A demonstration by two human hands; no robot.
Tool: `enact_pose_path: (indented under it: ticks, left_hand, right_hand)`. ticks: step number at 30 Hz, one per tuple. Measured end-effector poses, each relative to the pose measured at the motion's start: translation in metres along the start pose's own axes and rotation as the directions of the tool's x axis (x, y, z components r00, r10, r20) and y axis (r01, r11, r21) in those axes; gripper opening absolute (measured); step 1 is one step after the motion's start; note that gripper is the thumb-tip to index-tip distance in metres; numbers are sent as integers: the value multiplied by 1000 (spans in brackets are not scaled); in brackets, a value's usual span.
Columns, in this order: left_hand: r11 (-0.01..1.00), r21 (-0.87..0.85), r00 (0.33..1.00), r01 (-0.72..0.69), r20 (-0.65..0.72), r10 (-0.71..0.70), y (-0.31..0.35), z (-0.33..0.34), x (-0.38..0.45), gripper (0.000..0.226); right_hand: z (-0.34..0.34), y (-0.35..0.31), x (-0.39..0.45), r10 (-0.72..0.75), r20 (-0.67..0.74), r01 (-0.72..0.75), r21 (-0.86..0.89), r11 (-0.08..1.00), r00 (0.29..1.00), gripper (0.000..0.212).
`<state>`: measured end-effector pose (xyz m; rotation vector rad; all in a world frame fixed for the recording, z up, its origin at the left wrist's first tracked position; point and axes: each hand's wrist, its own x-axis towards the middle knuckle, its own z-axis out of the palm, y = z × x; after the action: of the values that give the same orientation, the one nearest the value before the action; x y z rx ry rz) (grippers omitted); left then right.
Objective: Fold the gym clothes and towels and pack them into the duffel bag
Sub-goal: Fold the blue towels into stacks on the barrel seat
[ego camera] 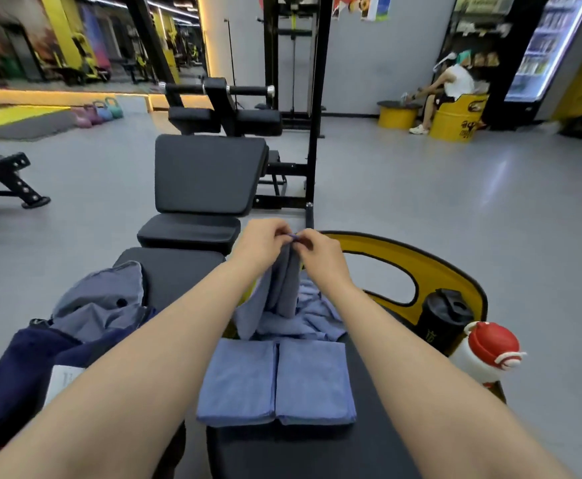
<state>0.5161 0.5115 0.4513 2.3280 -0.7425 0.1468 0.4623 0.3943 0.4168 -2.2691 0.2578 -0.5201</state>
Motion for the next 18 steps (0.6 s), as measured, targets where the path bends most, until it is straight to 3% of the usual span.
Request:
enact_pose_path:
  ticks: [6,11,18]
  left_hand:
    - [983,-169,987,-67,-155,41,69,-66,-7,10]
    - [968,-192,970,-163,-213,121,124,-116,-18,11]
    - [939,-213,937,-271,-282,207,190,-176,-50,13]
  right_hand:
    - [-60,-64,-1,-44,-118,52,65,997,992,20]
    - [-119,-119,-13,-100,-245,133,123,983,964,21]
    - [-183,-176,-47,-213,-314,278,181,943,925,15]
